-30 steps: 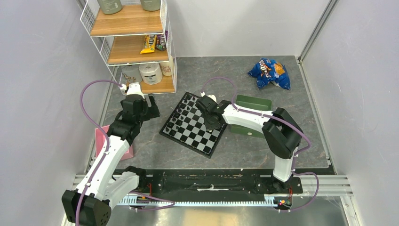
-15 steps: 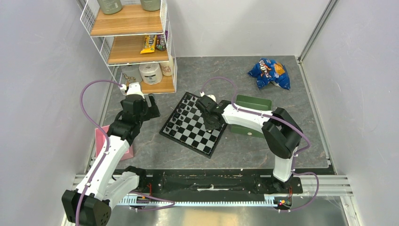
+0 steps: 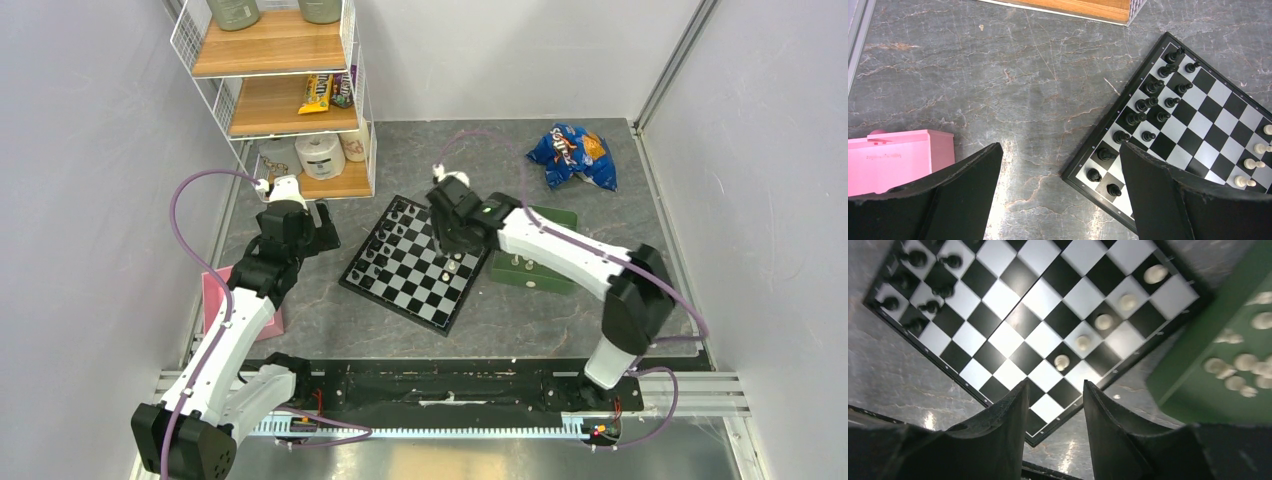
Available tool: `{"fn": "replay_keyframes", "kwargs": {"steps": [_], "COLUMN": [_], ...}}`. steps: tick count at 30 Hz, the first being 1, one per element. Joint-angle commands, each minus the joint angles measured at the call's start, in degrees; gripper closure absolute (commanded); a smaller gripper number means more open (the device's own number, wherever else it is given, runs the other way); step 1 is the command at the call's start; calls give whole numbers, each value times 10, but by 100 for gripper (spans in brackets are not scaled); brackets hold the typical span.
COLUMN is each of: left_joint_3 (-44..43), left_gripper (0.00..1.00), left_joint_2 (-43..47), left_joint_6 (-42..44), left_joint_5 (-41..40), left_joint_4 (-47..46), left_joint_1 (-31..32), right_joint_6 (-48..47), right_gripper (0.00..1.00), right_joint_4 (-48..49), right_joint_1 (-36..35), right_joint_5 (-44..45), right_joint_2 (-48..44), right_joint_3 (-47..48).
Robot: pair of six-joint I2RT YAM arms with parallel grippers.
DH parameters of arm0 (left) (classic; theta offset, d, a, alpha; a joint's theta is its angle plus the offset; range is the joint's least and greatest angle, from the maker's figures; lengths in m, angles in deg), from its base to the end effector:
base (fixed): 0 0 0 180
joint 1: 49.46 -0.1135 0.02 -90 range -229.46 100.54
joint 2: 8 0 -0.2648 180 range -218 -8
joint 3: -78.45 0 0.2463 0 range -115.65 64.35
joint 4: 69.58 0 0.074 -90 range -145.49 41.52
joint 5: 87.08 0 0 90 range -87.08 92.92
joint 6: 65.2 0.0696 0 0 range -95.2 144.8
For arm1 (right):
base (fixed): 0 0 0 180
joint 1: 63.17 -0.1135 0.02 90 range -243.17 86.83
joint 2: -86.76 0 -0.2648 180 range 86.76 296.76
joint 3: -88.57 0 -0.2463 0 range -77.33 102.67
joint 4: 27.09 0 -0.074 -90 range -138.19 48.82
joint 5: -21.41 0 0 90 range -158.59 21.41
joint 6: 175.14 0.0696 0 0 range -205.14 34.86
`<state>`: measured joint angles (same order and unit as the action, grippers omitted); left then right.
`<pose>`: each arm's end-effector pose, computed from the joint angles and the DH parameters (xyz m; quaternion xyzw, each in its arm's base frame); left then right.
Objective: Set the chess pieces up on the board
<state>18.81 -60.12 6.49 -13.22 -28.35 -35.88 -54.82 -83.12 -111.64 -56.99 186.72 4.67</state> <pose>0.2172 -0.0326 0.2766 -0.1022 0.8695 -0.0093 0.4831 0.2643 0.2773 0.2347 -0.1256 0.9528 0.0886 0.2616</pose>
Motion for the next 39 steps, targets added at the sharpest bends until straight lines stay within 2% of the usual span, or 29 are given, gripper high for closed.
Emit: {"fn": "replay_keyframes", "kwargs": {"steps": [1,3,7,13,21,29,39], "left_joint_3": [2,1,0,1,2,2,2], "left_gripper": [5,5,5,5,5,5,5], "left_joint_2": [4,3,1,3,6,9,9], "left_joint_6": [16,14,14,14,14,15,15], "left_joint_5": [6,8,11,8,5,2,1], "left_joint_4": [-10,-11,-10,-10,-10,-10,-11], "left_joint_1": [-2,-2,-2,-2,-2,-2,-2], "right_joint_6": [-10,-2,-10,-19,-22,-26,-30], "right_gripper": [49,49,50,51,53,53,65], "right_joint_4": [-9,3,29,52,82,97,101], "right_joint_1": [82,163,281,383,435,446,447], "right_joint_5": [45,15,-34,-62,-42,-30,-18], "right_joint_2": [-97,-117,-121,-73,-6,30,52], "right_joint_3": [-20,-59,-118,-133,-129,-109,-98]}}
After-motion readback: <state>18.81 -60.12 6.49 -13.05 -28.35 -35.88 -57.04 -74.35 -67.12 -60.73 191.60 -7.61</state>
